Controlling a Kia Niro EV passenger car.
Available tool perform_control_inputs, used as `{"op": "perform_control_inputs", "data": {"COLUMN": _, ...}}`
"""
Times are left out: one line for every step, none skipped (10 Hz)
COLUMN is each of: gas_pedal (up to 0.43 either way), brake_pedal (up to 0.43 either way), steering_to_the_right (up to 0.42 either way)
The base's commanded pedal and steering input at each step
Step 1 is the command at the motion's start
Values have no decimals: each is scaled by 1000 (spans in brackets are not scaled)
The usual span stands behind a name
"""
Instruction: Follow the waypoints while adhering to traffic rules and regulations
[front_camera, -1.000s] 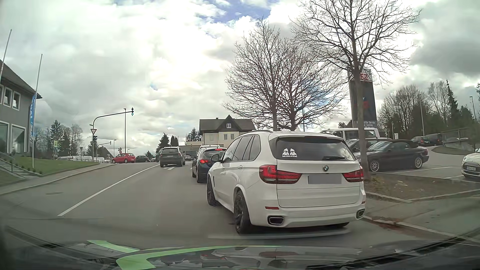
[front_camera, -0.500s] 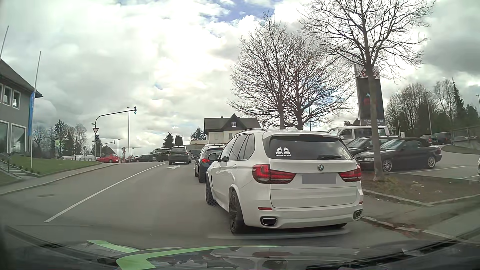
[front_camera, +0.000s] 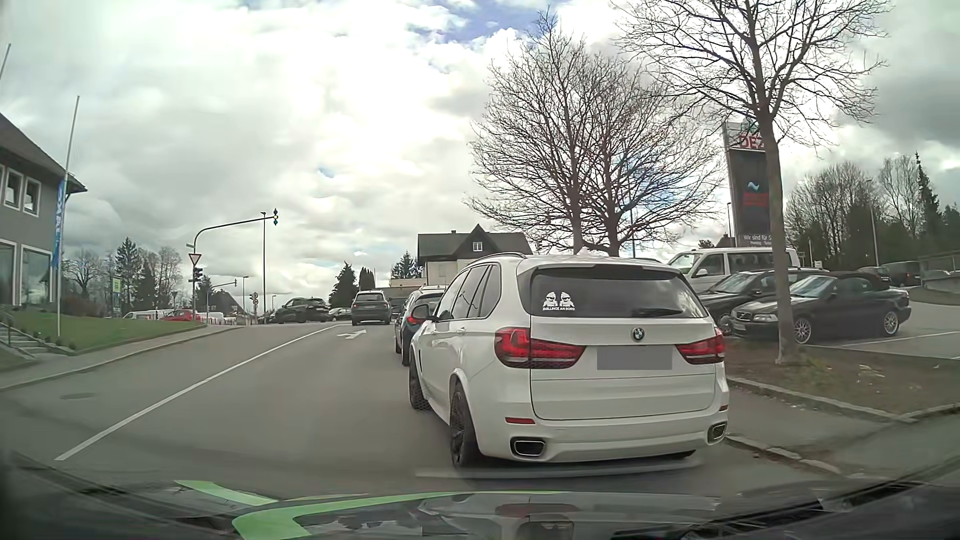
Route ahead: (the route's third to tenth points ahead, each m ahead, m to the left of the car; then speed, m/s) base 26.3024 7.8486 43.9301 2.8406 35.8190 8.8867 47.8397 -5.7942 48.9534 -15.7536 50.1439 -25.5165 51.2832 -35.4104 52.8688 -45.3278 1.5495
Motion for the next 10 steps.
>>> {"op": "perform_control_inputs", "data": {"gas_pedal": 0, "brake_pedal": 0, "steering_to_the_right": -71}}
{"op": "perform_control_inputs", "data": {"gas_pedal": 0, "brake_pedal": 165, "steering_to_the_right": -69}}
{"op": "perform_control_inputs", "data": {"gas_pedal": 0, "brake_pedal": 183, "steering_to_the_right": -69}}
{"op": "perform_control_inputs", "data": {"gas_pedal": 0, "brake_pedal": 183, "steering_to_the_right": -69}}
{"op": "perform_control_inputs", "data": {"gas_pedal": 0, "brake_pedal": 207, "steering_to_the_right": -69}}
{"op": "perform_control_inputs", "data": {"gas_pedal": 0, "brake_pedal": 201, "steering_to_the_right": -69}}
{"op": "perform_control_inputs", "data": {"gas_pedal": 0, "brake_pedal": 195, "steering_to_the_right": -69}}
{"op": "perform_control_inputs", "data": {"gas_pedal": 0, "brake_pedal": 146, "steering_to_the_right": -69}}
{"op": "perform_control_inputs", "data": {"gas_pedal": 0, "brake_pedal": 85, "steering_to_the_right": -69}}
{"op": "perform_control_inputs", "data": {"gas_pedal": 0, "brake_pedal": 0, "steering_to_the_right": -69}}
